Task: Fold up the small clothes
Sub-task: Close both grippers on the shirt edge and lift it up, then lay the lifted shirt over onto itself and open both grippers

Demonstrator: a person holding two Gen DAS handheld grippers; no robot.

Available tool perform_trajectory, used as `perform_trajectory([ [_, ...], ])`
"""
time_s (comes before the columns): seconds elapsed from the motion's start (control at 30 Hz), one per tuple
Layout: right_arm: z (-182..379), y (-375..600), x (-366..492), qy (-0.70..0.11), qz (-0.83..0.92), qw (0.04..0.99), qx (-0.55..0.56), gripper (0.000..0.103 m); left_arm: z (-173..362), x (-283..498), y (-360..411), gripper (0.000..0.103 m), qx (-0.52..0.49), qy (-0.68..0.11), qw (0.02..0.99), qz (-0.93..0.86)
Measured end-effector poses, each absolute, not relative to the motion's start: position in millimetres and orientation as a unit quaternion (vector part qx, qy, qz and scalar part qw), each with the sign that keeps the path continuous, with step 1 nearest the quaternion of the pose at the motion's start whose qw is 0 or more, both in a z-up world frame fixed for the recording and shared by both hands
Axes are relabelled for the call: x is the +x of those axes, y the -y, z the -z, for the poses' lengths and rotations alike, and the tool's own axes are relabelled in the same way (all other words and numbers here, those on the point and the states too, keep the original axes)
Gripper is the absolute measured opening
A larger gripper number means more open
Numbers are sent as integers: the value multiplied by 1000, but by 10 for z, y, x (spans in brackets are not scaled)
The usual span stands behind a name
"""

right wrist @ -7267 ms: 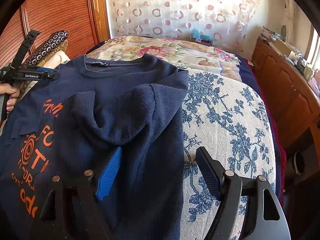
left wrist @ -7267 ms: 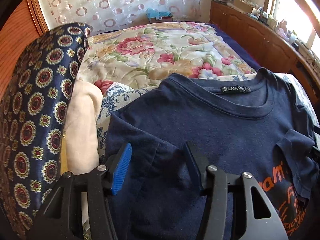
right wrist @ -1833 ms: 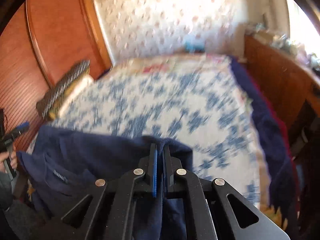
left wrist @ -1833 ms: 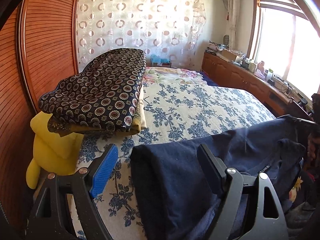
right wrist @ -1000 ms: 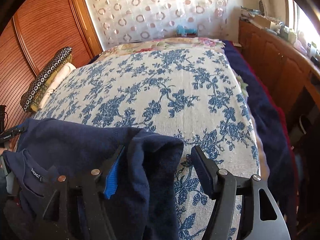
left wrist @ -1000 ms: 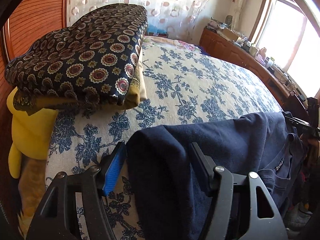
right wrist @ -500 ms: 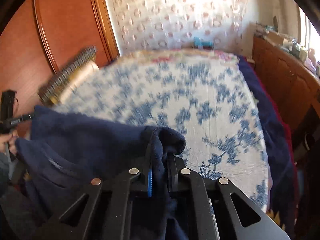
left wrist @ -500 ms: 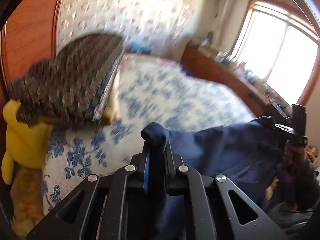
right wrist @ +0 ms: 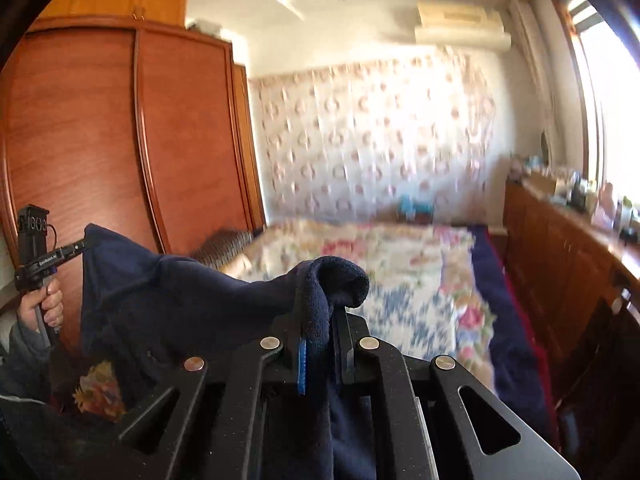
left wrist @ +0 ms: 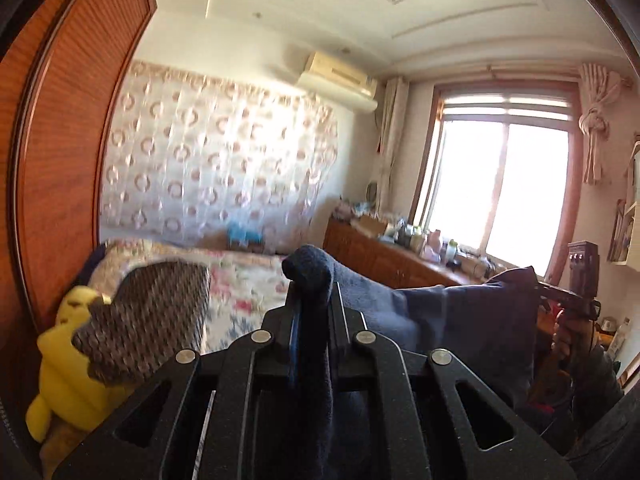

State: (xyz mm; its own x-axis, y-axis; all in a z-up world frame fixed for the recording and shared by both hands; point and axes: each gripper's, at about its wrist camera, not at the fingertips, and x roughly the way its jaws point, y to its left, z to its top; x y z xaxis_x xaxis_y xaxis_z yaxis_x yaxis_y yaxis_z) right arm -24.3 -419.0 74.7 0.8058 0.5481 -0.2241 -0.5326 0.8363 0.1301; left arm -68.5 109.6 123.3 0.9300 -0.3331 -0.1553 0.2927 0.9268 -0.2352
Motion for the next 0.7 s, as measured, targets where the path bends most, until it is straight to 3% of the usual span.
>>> perform_trajectory([
  [0.4,-1708,4455,-662,-8,-283,959,3,9,-1953,-701,-1249,12,-71,-6,988,138],
  [0.7,-1606,4273,-240,-32,-277,960,-12,9,-1806,-174,-1277,12,-62,-50,990,117],
])
